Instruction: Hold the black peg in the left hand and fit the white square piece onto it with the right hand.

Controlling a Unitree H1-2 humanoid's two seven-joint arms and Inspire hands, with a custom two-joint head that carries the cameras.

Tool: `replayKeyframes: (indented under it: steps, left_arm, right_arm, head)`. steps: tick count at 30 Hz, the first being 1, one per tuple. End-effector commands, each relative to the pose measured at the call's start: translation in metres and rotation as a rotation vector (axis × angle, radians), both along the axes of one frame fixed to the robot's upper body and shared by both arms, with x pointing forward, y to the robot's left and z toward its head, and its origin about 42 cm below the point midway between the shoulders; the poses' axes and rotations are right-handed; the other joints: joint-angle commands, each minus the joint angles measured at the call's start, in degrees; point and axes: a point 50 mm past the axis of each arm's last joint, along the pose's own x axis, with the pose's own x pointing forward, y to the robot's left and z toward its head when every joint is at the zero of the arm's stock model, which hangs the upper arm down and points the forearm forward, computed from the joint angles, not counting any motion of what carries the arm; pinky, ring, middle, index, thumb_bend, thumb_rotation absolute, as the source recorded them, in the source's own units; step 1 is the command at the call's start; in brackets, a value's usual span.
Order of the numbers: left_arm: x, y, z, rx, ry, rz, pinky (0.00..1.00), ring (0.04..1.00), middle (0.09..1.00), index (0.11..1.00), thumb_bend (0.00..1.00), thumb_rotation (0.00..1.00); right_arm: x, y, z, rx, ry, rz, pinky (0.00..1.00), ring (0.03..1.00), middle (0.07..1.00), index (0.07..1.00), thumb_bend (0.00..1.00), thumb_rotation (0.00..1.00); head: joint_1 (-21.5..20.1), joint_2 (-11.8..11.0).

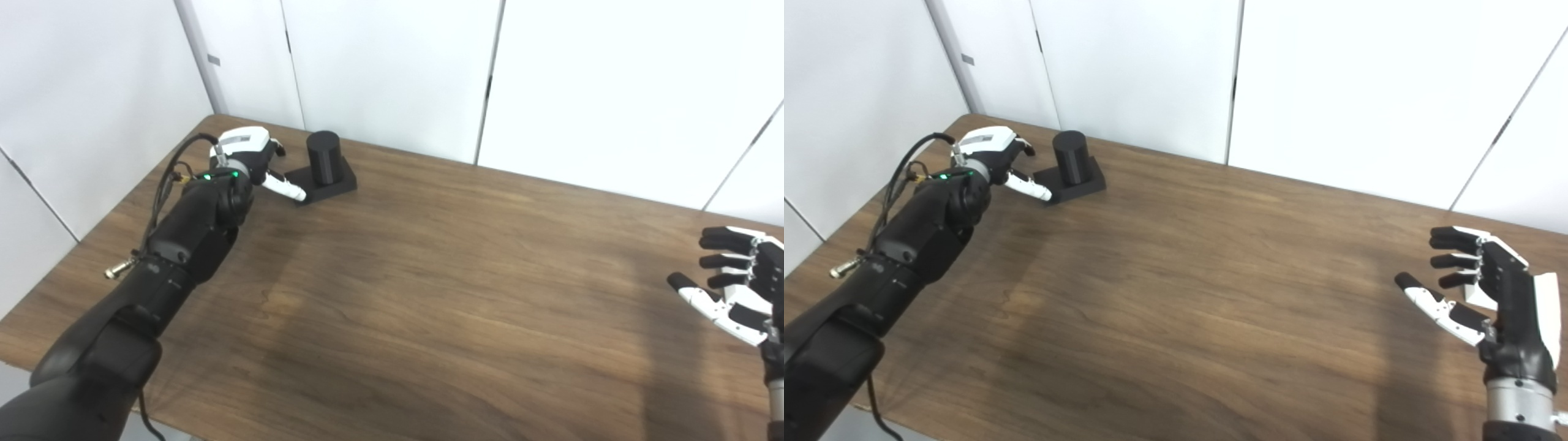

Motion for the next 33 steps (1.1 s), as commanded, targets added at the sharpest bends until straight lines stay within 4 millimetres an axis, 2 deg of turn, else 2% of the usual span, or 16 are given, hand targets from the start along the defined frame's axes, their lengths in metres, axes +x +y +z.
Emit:
replayKeyframes:
  steps: [1,5,11,26,30,33]
  left_arm:
    - [0.018,-0.004,0.036,0.017,-0.101,-0.015,0.91,1.0,0.994,0.858,1.0,0.54]
    - [0.02,-0.01,0.03,-0.003,-0.1,-0.018,0.94,1.0,0.996,0.853,1.0,0.52]
    - [0.024,-0.016,0.02,0.003,-0.115,-0.01,0.95,1.0,0.977,0.842,1.0,0.55]
    - [0.03,-0.021,0.016,0.032,-0.13,-0.025,0.92,1.0,0.96,0.839,0.93,0.54]
    - [0.03,-0.019,0.017,0.031,-0.123,-0.027,0.9,0.997,0.947,0.79,0.9,0.5]
    - [0.028,-0.016,0.017,0.021,-0.125,-0.04,0.88,0.992,0.935,0.718,0.85,0.41]
  right_arm:
    - [-0.001,0.002,0.019,-0.009,-0.068,0.008,0.46,0.595,0.66,0.646,0.48,0.0]
    - [0.0,0.001,0.017,-0.014,-0.079,0.014,0.46,0.589,0.654,0.64,0.48,0.0]
    - [0.001,0.0,0.015,-0.005,-0.08,0.013,0.45,0.581,0.653,0.631,0.49,0.0]
    - [0.0,-0.003,0.014,-0.011,-0.075,0.014,0.46,0.584,0.666,0.64,0.48,0.0]
    - [0.0,-0.004,0.014,-0.012,-0.081,0.012,0.46,0.589,0.663,0.638,0.49,0.0]
    - [0.0,-0.005,0.015,-0.016,-0.082,0.008,0.46,0.591,0.663,0.635,0.49,0.0]
  head:
    - [0.08,0.03]
    - [-0.18,0.05]
    - [-0.27,0.1]
    - [-0.23,0.5]
    - [-0.24,0.59]
    - [-0.16,0.59]
